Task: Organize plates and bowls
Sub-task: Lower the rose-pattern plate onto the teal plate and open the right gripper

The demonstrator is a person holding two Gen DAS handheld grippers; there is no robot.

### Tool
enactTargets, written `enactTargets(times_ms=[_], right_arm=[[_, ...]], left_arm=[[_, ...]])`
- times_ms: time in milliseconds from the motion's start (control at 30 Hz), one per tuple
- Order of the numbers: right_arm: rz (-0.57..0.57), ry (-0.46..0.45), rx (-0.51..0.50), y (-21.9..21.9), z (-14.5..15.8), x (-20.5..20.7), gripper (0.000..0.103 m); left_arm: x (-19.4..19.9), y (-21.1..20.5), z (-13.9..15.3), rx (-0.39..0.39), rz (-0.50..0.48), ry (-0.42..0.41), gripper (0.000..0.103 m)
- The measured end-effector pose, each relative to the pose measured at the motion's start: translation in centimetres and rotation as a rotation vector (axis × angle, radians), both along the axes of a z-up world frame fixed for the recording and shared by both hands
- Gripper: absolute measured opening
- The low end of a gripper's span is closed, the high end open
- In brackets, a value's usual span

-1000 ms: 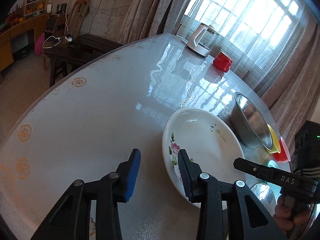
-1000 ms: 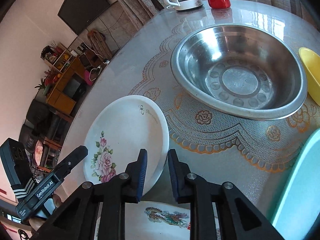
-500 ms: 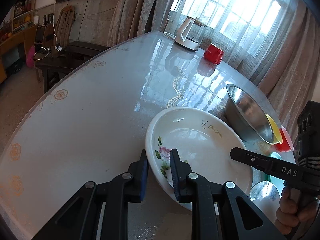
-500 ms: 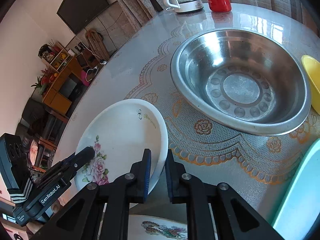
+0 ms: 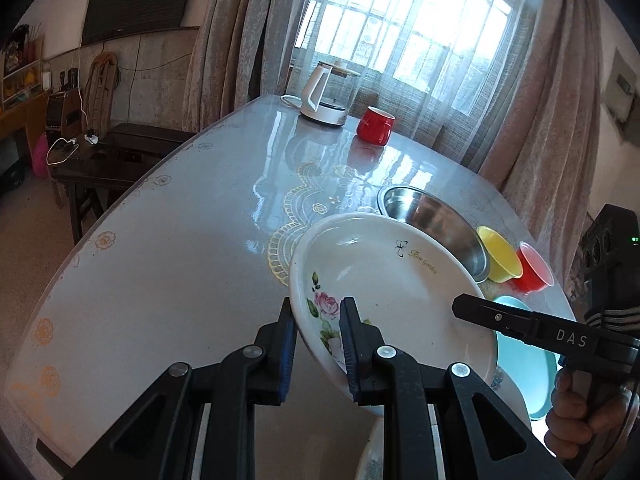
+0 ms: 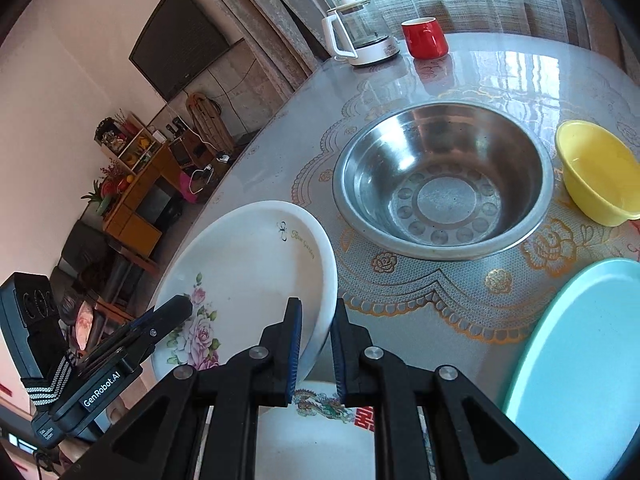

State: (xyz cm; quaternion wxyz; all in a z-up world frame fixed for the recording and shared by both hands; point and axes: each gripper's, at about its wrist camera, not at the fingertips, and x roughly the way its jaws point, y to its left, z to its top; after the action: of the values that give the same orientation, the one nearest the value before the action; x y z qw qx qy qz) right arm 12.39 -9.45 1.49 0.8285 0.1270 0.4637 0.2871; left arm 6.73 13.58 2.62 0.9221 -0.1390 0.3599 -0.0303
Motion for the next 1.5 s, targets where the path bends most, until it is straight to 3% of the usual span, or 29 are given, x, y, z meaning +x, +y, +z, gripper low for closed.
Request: enactTargets(times_ms=[300,667,1067,1267,1500], right_arm=[[-0.148,-0.058,0.021,-9.0,1.3,-4.2,0.014],[-0.384,-0.007,0.022,-19.1,-1.1,-6.5,0.017],[-0.488,0.042,-0.022,-22.5,-4.2,-5.7,0.017],[-0.494,0.041,-0.130,-22.0,-5.3,-5.1,0.017],[-0.505,0.000,-0.212,-21.5,-5.6,-4.9,0.017]], left_arm=[[-0.3,-8.9,1.6,0.033,-0.204,-0.013,0.021],[1.6,-20.2,-0.2,0.081,-0.405,0.095,0.023],[3.4,-24.5,-2.5,0.142,-0.451,0.196,0.024],[4.5,-25.7,-4.2,0.208,-0.440,0.237,0.024],[4.8,-26.3,-5.2,0.224,-0.445,0.247,0.025]])
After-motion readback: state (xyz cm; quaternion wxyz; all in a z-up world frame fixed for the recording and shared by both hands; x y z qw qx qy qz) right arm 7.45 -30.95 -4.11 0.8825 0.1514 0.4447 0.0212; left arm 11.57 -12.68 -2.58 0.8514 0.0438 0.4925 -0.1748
